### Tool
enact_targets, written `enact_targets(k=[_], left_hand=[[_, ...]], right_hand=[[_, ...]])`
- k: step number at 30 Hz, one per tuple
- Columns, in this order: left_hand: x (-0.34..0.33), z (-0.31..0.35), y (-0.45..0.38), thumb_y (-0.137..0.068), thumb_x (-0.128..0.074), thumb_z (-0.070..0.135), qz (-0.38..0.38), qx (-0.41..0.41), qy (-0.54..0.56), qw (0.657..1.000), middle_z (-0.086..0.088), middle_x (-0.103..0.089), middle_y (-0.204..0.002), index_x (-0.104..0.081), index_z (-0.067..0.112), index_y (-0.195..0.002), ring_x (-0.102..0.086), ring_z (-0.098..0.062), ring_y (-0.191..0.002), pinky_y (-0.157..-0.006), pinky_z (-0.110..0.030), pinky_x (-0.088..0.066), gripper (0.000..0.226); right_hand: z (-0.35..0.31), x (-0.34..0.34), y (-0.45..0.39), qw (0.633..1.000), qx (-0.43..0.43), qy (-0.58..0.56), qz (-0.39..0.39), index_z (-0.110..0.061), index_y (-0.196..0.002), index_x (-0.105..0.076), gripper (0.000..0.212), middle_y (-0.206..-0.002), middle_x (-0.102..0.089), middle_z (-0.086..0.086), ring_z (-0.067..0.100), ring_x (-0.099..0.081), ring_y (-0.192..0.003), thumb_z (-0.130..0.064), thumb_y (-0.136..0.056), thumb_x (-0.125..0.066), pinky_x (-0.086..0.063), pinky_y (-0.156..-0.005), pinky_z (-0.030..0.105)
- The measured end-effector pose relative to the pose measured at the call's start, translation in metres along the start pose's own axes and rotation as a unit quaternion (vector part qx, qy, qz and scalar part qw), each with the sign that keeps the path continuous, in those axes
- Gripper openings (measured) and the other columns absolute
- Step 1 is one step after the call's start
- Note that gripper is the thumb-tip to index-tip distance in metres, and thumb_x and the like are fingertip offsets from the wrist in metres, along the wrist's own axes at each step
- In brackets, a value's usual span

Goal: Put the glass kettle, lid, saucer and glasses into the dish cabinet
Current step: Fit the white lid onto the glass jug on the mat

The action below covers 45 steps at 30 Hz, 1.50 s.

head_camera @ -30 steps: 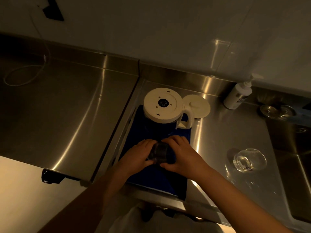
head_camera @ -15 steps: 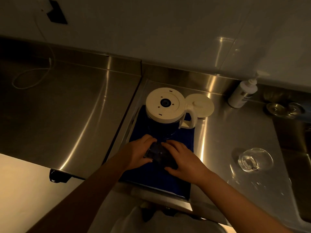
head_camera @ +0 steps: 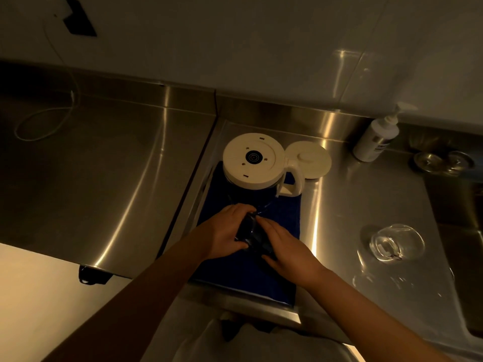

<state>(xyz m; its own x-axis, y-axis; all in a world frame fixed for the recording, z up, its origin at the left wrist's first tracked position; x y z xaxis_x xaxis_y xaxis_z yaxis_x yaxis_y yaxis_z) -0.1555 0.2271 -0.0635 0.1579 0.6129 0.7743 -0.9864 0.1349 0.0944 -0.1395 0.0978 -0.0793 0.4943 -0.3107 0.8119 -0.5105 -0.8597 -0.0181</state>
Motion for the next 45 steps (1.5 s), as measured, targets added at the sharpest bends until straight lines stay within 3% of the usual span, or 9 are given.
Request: enact_targets(k=[5, 10, 17, 22, 26, 31, 35, 38, 45], left_hand=[[-0.002, -0.002, -0.002, -0.073, -0.076, 0.021, 0.000, 0.007, -0.027, 1.000, -0.003, -0.045, -0.133, -0.031, 0.019, -0.141, -0.034, -0.011, -0.124, -0.095, -0.011, -0.024, 0.082], [-0.010, -0.003, 0.000, -0.076, -0.074, 0.021, -0.015, 0.005, -0.039, 0.999, -0.002, -0.047, -0.131, -0.035, 0.019, -0.138, -0.034, -0.011, -0.126, -0.095, -0.013, -0.028, 0.074], [-0.014, 0.002, 0.003, -0.075, -0.077, 0.025, 0.010, 0.002, -0.037, 0.999, 0.001, -0.043, -0.138, -0.030, 0.019, -0.143, -0.032, -0.010, -0.130, -0.094, -0.008, -0.024, 0.083], [-0.017, 0.002, 0.005, -0.078, -0.074, 0.028, 0.005, -0.011, -0.057, 0.998, 0.002, -0.037, -0.145, -0.025, 0.019, -0.146, -0.026, -0.010, -0.135, -0.102, -0.013, -0.023, 0.085], [-0.023, 0.005, 0.019, -0.088, -0.060, 0.041, 0.015, -0.052, -0.149, 0.987, 0.000, -0.014, -0.157, -0.014, 0.016, -0.149, -0.010, -0.015, -0.144, -0.116, -0.028, -0.011, 0.081], [-0.036, -0.002, 0.040, -0.092, -0.049, 0.045, 0.009, -0.085, -0.222, 0.971, -0.004, -0.005, -0.157, -0.008, 0.012, -0.149, -0.003, -0.023, -0.145, -0.116, -0.042, -0.007, 0.077], [-0.040, -0.007, 0.042, -0.090, -0.050, 0.046, 0.016, -0.085, -0.226, 0.970, -0.006, -0.009, -0.157, -0.010, 0.012, -0.149, -0.008, -0.023, -0.145, -0.113, -0.044, -0.012, 0.079], [-0.045, -0.010, 0.041, -0.092, -0.046, 0.047, 0.008, -0.079, -0.207, 0.975, -0.004, -0.003, -0.158, -0.005, 0.014, -0.150, 0.001, -0.019, -0.146, -0.115, -0.039, -0.007, 0.078], [-0.045, 0.005, 0.028, -0.094, -0.044, 0.044, 0.016, -0.079, -0.235, 0.969, -0.005, -0.006, -0.156, -0.013, 0.011, -0.147, -0.003, -0.024, -0.145, -0.116, -0.042, -0.004, 0.070]], right_hand=[[-0.011, 0.001, 0.000, 0.999, 0.038, 0.028, 0.014, -0.031, -0.150, -0.003, 0.085, -0.156, -0.016, 0.002, 0.020, -0.039, -0.131, -0.019, -0.090, -0.060, -0.052, -0.085, 0.026], [-0.014, -0.003, -0.001, 0.996, 0.063, 0.054, 0.014, -0.017, -0.146, -0.030, 0.066, -0.156, -0.019, 0.009, 0.024, -0.043, -0.130, -0.017, -0.088, -0.062, -0.053, -0.084, 0.027], [-0.015, -0.001, 0.004, 0.996, 0.061, 0.068, 0.022, -0.013, -0.144, -0.036, 0.060, -0.155, -0.023, 0.011, 0.026, -0.042, -0.131, -0.014, -0.089, -0.061, -0.050, -0.085, 0.025], [-0.020, -0.002, 0.005, 0.994, 0.057, 0.092, 0.032, -0.010, -0.143, -0.037, 0.058, -0.153, -0.025, 0.015, 0.028, -0.039, -0.134, -0.012, -0.090, -0.059, -0.049, -0.095, 0.033], [-0.024, 0.000, 0.010, 0.989, 0.071, 0.122, 0.050, -0.005, -0.137, -0.045, 0.052, -0.147, -0.038, 0.017, 0.028, -0.037, -0.135, -0.007, -0.088, -0.062, -0.042, -0.104, 0.039], [-0.026, -0.008, 0.020, 0.989, 0.071, 0.119, 0.050, -0.004, -0.140, -0.041, 0.058, -0.149, -0.034, 0.015, 0.027, -0.032, -0.138, -0.003, -0.086, -0.063, -0.043, -0.103, 0.038], [-0.025, -0.018, 0.026, 0.990, 0.047, 0.122, 0.050, -0.006, -0.146, -0.029, 0.063, -0.154, -0.022, 0.012, 0.024, -0.021, -0.143, -0.005, -0.090, -0.058, -0.034, -0.110, 0.036], [-0.026, -0.023, 0.029, 0.990, 0.031, 0.125, 0.057, -0.007, -0.148, -0.024, 0.063, -0.156, -0.018, 0.011, 0.022, -0.017, -0.144, -0.009, -0.093, -0.054, -0.026, -0.114, 0.034], [-0.025, -0.014, 0.031, 0.988, 0.024, 0.135, 0.067, -0.007, -0.145, -0.032, 0.058, -0.153, -0.025, 0.011, 0.025, -0.021, -0.143, -0.012, -0.092, -0.055, -0.021, -0.115, 0.038]])
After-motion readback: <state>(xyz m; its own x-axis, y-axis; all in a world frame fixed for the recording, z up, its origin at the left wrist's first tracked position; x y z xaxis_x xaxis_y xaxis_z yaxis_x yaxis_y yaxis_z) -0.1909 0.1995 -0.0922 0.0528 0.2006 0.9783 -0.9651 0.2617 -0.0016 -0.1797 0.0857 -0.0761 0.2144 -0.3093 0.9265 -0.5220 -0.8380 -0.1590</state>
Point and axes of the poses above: each hand's wrist, its own y-axis away from the middle knuckle, its own x-axis out of the back of the hand, z = x × y, the point moved 8 cm from there along -y, towards the middle knuckle
